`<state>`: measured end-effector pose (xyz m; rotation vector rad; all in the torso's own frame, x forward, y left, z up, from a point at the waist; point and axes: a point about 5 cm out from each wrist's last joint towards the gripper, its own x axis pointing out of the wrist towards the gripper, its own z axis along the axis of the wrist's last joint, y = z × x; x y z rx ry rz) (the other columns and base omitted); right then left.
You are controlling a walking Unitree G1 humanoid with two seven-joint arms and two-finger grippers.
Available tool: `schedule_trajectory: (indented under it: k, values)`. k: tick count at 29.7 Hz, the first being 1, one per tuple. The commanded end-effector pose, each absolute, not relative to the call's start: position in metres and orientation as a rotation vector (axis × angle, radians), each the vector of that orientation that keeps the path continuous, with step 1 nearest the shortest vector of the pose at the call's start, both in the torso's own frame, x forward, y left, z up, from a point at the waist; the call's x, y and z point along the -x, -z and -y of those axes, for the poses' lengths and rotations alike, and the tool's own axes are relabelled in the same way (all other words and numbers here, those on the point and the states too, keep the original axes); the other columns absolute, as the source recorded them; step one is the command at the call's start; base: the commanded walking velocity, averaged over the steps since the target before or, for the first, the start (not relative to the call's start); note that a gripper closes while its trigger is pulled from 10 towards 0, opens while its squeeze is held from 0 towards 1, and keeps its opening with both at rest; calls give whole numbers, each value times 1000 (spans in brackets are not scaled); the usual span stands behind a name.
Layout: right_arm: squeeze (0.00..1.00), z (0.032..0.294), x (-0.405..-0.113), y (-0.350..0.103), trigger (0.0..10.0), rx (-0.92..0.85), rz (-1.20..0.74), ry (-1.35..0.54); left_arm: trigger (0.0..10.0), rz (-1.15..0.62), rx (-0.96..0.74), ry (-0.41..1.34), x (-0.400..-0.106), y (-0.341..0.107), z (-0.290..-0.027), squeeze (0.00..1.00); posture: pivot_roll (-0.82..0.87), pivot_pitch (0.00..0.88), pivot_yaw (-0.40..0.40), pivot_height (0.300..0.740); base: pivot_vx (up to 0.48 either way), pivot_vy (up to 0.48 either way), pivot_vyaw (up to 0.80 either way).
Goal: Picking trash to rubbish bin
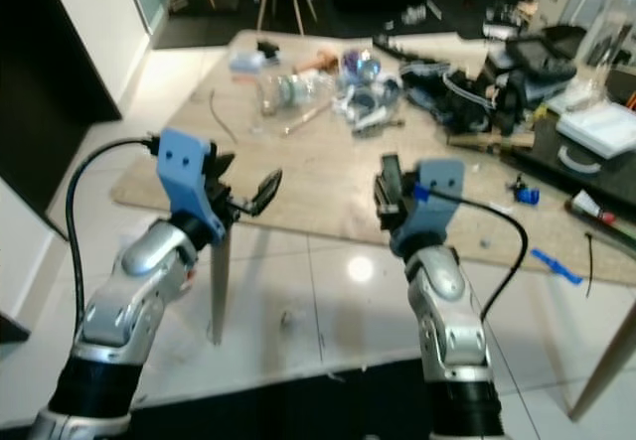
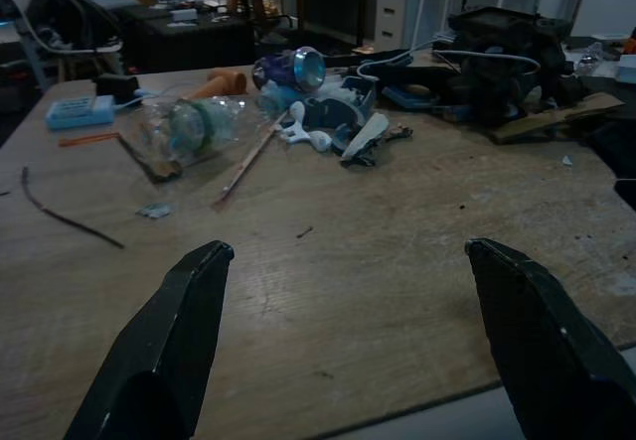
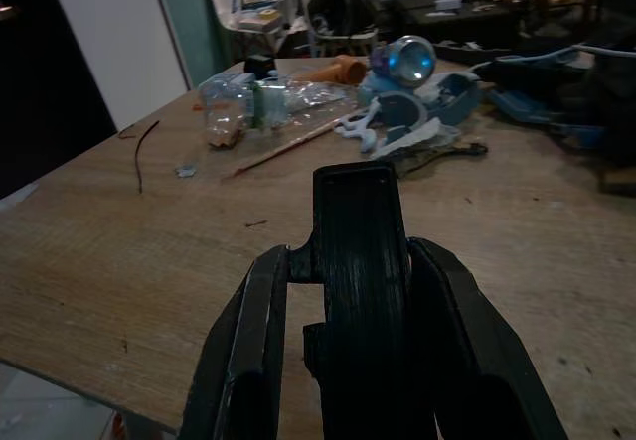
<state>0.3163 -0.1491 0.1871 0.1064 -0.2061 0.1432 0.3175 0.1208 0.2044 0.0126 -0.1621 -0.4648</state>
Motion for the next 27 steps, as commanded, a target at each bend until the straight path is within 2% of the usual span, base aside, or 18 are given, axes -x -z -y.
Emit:
schedule_trajectory:
  k: [1, 5, 8, 14, 17, 27]
  values:
    - [0, 151, -316, -184, 10000, -113, 197, -131, 10000, 136, -42, 472, -319, -201, -120, 0, 7, 121, 49, 740, 0, 0, 0]
    - [0, 151, -315, -181, 10000, -117, 193, -129, 10000, 129, -49, 461, -321, -200, -120, 0, 12, 111, 48, 740, 0, 0, 0]
    - [0, 151, -315, -179, 10000, -119, 190, -128, 10000, 126, -44, 448, -322, -200, -120, 0, 13, 110, 46, 740, 0, 0, -542]
    - [0, 151, -317, -179, 10000, -116, 192, -133, 10000, 138, -58, 388, -323, -199, -124, 0, 12, 101, 41, 740, 0, 0, -662]
    - [0, 150, -319, -179, 10000, -107, 188, -135, 10000, 99, -69, 303, -328, -194, -131, 0, 13, 101, 38, 740, 0, 0, -800]
    - [0, 148, -321, -170, 10000, -63, 150, -117, 10000, 89, -52, 235, -331, -194, -136, 0, 17, 100, 34, 740, 0, 0, -800]
